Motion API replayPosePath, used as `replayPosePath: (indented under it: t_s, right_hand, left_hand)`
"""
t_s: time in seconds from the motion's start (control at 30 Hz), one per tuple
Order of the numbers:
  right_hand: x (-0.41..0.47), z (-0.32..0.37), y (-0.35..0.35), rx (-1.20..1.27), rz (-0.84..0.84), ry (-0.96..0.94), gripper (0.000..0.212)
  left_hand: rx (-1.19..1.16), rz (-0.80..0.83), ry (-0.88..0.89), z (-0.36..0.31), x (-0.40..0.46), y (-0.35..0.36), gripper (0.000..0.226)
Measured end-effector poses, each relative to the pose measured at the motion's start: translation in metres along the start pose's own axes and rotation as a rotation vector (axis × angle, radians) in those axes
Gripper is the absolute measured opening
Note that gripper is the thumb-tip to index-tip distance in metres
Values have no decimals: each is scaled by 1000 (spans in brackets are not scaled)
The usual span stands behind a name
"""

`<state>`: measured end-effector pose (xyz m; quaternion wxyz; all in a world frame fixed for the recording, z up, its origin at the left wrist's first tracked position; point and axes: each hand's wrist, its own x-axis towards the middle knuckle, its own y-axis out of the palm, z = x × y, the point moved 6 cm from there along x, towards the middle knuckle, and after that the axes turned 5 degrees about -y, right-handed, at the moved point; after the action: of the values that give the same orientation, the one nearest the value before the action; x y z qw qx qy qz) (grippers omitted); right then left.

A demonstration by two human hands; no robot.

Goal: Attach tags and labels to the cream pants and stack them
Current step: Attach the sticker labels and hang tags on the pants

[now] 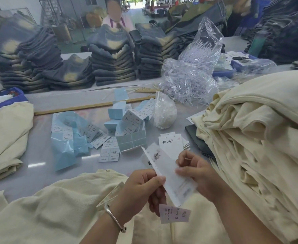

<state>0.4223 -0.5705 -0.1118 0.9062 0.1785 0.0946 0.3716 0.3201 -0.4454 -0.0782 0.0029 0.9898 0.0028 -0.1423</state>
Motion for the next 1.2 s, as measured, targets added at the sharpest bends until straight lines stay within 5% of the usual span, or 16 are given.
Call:
replayPosePath:
  t_s: [0.13, 0.2, 0.27, 0.33, 0.47, 0.53, 0.7, 0.83, 0.97, 1.1, 1.2]
  right_hand:
    - [37, -16, -64, -273, -476, 3, 23]
    - [54, -29, -81, -395, -531, 88, 14]
    - [59, -36, -90, -821, -509, 224, 4]
    - [56, -19, -77, -1205, -509, 209, 18]
    - [25, 8, 9, -897, -261, 87, 65]
    - [6, 6, 46, -954, -127, 115, 78]
    - [-13, 13, 68, -1055, -159, 40, 38]
    - [-19, 29, 55, -1183, -306, -135, 41]
    - [-29, 41, 28, -906, -490, -200, 35]
    - [-35, 27, 19, -451, -484, -106, 13]
    - [-36, 20, 18, -197, -503, -97, 17]
  left_hand:
    - [18, -62, -67, 11, -3, -13, 27]
    - [22, -81, -85, 13, -6, -19, 27]
    - [35, -99, -105, 15, -9, -24, 28]
    - [74, -110, -122, 16, -11, -29, 28]
    - [214, -107, -149, 16, -11, -29, 27]
    - [350, -91, -156, 15, -10, -24, 28]
    - [564, -53, -86, 1, -14, -2, 29]
    - [607, -82, -44, -5, -20, 3, 35]
    - [395, -120, -21, -10, -32, 0, 44]
    - [63, -284, 127, -22, -46, -10, 46]
    - [-247, -384, 137, -19, -50, -15, 48]
